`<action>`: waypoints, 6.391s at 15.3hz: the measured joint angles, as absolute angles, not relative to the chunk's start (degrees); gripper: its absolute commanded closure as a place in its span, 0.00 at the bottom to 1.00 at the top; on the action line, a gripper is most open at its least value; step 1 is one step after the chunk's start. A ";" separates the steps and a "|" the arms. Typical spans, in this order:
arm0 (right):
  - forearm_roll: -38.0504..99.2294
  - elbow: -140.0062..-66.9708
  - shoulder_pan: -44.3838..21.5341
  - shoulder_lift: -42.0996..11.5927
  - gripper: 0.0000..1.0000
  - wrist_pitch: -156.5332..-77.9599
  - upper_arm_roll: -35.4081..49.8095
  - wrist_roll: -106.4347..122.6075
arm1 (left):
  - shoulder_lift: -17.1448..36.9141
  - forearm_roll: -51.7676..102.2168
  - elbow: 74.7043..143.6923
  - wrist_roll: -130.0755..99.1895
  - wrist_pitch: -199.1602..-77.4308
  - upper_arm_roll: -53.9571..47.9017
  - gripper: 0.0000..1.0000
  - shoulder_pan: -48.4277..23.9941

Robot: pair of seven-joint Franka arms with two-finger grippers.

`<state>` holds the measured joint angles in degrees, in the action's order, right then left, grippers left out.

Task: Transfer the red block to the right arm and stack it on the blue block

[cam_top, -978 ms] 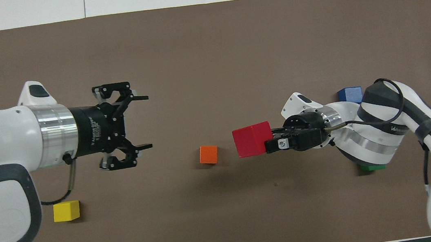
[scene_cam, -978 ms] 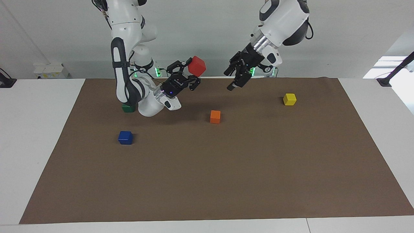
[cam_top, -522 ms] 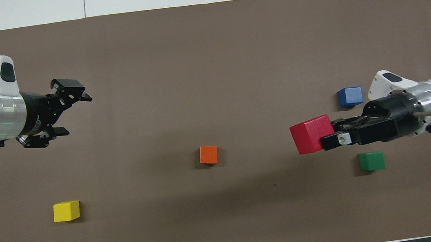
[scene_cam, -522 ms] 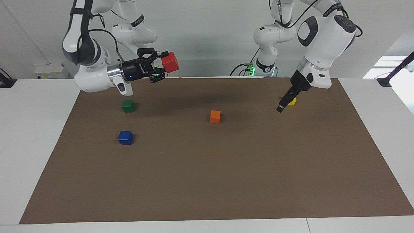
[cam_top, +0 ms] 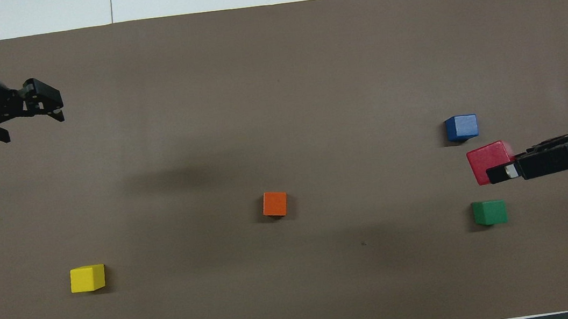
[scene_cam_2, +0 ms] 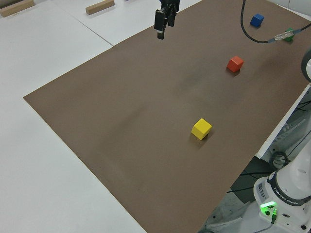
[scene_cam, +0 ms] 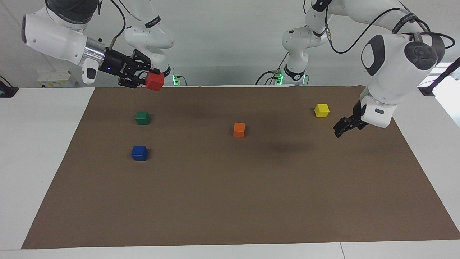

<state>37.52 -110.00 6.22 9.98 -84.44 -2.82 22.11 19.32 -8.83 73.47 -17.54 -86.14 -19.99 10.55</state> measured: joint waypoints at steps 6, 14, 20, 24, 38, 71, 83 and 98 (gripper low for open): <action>12.20 -109.59 -0.31 8.54 1.00 -101.04 -1.83 14.61 | 18.53 -10.54 69.81 -14.65 -82.06 -21.02 0.00 10.23; -0.82 -109.96 -3.85 -1.61 1.00 -113.79 -1.55 11.06 | 10.47 -10.34 82.46 -14.65 -81.22 -20.80 0.00 10.42; -4.60 -109.92 -3.87 -8.27 1.00 -115.63 -1.61 -0.91 | 8.86 -9.54 84.17 -14.51 -82.09 -21.15 0.00 10.54; -6.37 -113.04 -4.08 -8.89 1.00 -119.23 -1.59 -2.00 | 7.58 -9.12 85.74 -14.57 -84.54 -16.79 0.00 5.32; -6.97 -119.93 -4.15 -7.38 1.00 -126.90 -1.58 -2.05 | 5.78 -0.97 86.88 -14.95 -87.67 2.29 0.00 -9.06; -6.98 -123.96 -2.36 -5.80 0.15 -131.64 -2.04 -2.20 | 4.94 -0.66 86.94 -15.04 -90.44 -2.79 0.00 -4.91; -6.13 -117.11 -2.36 -3.92 0.00 -120.20 -2.02 -2.72 | 4.68 -0.66 86.94 -15.36 -90.40 -2.24 0.00 -4.73; 1.24 -93.48 1.31 5.53 0.00 -82.12 -2.50 3.85 | 4.68 -0.66 86.95 -15.37 -90.40 -2.23 0.00 -4.73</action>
